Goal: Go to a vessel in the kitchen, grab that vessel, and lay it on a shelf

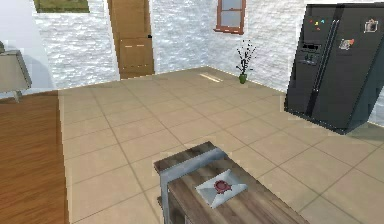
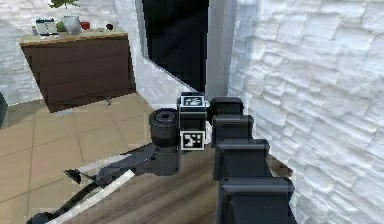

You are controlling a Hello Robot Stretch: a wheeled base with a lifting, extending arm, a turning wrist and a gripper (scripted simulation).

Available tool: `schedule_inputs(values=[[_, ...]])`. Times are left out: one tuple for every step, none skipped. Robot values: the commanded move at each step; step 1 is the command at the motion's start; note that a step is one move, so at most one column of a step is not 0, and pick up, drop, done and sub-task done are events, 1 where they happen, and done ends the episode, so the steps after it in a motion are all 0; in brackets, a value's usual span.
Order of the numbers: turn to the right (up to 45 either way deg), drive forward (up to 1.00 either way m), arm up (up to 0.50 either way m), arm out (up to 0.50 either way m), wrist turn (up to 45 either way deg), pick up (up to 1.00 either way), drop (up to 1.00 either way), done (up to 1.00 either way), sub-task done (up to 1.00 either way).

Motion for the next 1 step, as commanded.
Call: schedule_inputs(values=[[0.0, 0.00, 0.00, 0.00, 0.0, 0.00, 0.00, 1.00, 0.00]])
